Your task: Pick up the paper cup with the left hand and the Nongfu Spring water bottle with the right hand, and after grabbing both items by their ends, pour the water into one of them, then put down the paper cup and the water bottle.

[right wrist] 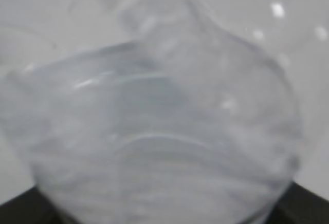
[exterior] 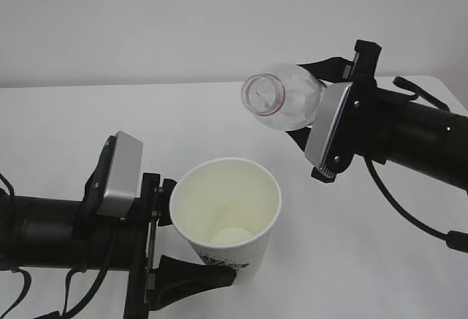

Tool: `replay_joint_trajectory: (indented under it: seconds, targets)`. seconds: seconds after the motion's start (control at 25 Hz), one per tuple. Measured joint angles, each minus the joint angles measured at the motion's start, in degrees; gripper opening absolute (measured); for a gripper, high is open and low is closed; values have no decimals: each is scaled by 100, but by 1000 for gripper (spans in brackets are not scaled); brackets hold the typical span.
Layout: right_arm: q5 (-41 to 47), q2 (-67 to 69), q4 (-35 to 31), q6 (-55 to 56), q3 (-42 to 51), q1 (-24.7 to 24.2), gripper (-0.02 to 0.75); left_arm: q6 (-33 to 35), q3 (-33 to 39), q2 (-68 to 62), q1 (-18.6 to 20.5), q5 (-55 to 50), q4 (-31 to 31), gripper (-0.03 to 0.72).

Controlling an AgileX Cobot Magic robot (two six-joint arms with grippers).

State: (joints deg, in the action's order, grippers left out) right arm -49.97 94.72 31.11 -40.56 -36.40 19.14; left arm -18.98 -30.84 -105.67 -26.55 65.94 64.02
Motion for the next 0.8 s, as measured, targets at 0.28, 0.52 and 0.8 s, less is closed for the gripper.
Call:
replay_joint_trajectory:
  seconds: [0.28, 0.52, 0.8]
  targets:
    - [-53, 0, -175, -365, 0, 0, 498, 0, 0, 0, -12, 0, 46, 555]
    - [-178, 0, -175, -472, -110, 0, 498, 0, 0, 0, -12, 0, 46, 555]
    - [-47, 0, -179, -655, -297, 0, 498, 0, 0, 0, -12, 0, 55, 555]
